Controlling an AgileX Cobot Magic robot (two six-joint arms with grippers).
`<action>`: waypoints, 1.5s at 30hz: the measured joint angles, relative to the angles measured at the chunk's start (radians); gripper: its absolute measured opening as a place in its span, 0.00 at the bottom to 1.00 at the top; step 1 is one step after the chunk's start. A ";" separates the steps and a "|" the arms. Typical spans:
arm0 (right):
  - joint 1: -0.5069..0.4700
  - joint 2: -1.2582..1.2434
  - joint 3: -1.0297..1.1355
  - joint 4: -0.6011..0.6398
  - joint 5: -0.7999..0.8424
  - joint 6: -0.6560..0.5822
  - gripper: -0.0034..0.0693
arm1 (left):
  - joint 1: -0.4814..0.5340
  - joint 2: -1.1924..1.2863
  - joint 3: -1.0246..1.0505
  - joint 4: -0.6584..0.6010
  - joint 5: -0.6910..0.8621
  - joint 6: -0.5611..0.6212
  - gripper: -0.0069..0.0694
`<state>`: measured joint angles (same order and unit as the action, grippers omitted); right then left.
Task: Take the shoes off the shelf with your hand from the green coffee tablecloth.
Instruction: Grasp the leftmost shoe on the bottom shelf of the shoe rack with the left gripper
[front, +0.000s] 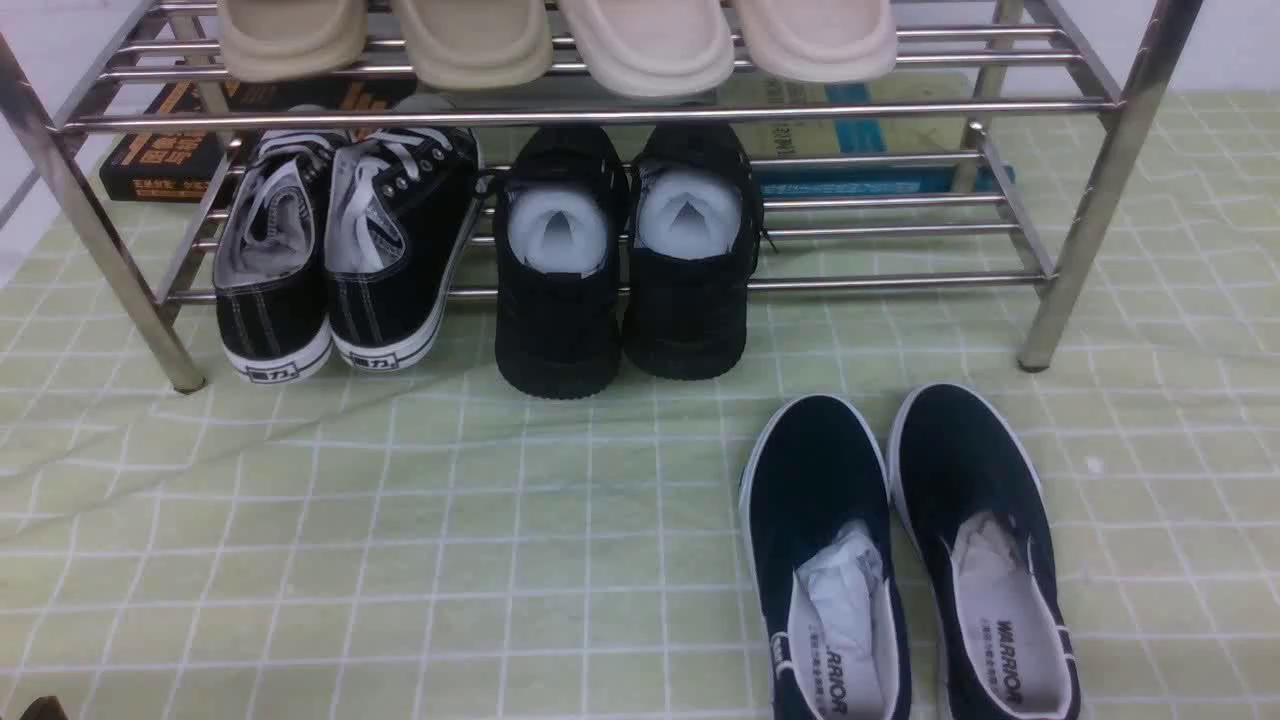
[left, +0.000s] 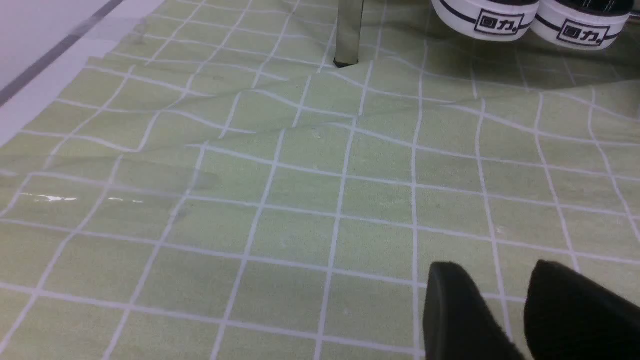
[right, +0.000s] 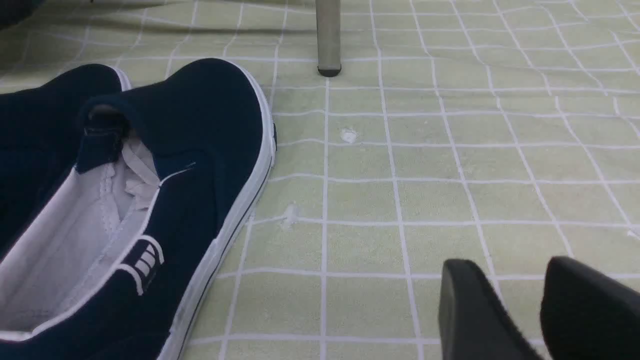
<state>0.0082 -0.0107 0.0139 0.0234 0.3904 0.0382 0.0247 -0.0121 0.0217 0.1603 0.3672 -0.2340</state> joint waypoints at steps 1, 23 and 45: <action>0.000 0.000 0.000 0.000 0.000 0.000 0.38 | 0.000 0.000 0.000 0.000 0.000 0.000 0.41; 0.000 0.000 0.000 0.000 0.000 0.001 0.38 | 0.000 0.000 0.000 0.000 0.000 0.000 0.41; 0.000 0.000 0.000 0.000 0.000 0.001 0.38 | 0.000 0.000 0.000 -0.308 0.004 -0.275 0.41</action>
<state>0.0082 -0.0107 0.0139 0.0234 0.3904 0.0394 0.0247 -0.0121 0.0215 -0.1479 0.3709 -0.5087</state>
